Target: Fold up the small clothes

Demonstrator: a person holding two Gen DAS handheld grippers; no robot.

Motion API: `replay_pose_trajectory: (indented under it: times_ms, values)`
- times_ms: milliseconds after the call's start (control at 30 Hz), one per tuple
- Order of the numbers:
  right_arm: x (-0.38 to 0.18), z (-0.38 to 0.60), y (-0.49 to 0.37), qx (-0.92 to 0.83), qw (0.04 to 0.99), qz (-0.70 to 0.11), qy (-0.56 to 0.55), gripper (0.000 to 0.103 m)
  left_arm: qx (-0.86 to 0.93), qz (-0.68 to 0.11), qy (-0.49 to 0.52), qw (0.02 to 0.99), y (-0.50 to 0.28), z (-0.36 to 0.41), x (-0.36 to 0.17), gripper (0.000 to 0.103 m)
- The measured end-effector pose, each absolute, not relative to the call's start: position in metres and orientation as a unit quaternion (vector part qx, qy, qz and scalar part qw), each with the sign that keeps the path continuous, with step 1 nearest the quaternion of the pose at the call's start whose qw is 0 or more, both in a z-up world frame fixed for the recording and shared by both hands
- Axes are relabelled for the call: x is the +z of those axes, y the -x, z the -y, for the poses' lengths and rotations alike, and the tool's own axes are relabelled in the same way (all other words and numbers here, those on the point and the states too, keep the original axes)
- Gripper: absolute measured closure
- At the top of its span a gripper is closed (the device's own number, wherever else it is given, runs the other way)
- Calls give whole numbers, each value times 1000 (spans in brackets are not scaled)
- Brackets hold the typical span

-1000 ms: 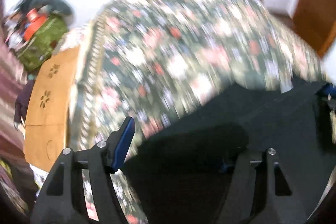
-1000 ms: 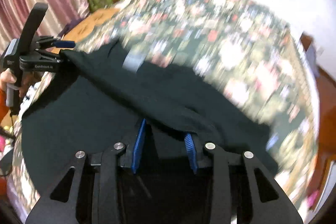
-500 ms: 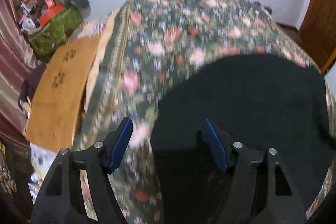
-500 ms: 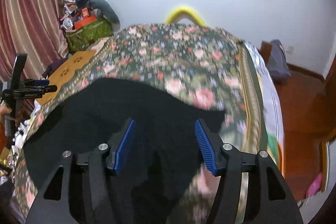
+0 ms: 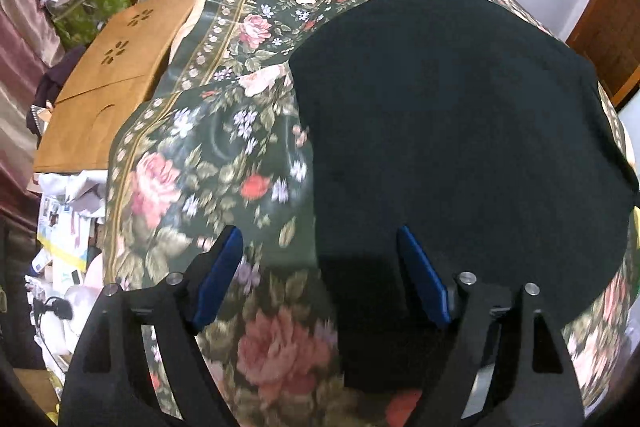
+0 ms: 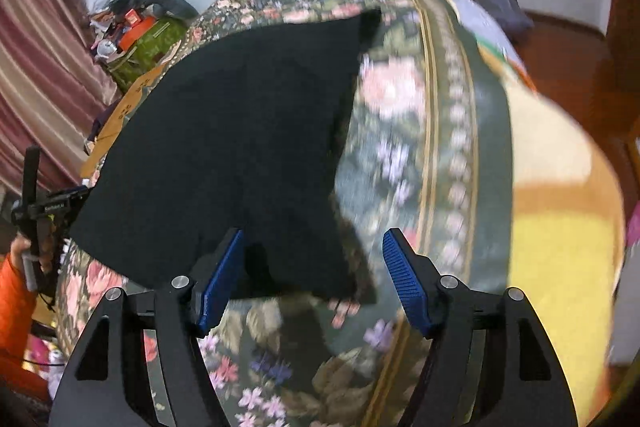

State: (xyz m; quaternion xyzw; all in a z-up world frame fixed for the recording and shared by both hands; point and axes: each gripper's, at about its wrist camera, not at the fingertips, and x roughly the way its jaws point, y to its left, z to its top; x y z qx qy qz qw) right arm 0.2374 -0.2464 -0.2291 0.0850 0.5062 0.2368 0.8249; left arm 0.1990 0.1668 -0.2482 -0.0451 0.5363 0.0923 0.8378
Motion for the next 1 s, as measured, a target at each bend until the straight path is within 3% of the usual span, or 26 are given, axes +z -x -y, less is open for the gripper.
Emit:
replay_pose_trajectory:
  times_ms: [167,200,267,333,367,700,1000]
  values:
    - [-240,237,-237,251,819,-499,-129,35,94,-542,27,835,-180,-159,-246,23]
    - [-240,236,-239,252,822,-492,-134,40,93,-541,21,835,-177,-156,-244,23]
    - [-239,234,-243,257,825,-482,-144,62,87,-540,3,837,-172,-152,-240,23]
    - [-239,236,-249,267,820,-480,-160,93,82,-540,-5,838,-171,-149,-235,23]
    - [-238,237,-251,269,821,-479,-158,95,79,-540,-3,838,-172,-150,-232,23]
    - [-199,260,-299,249,859,-443,-65,98,71,-504,-10,861,-239,-154,-198,23]
    - [-185,290,-360,174,886,-428,-42,95,14,-516,39,856,-351,-156,-218,23]
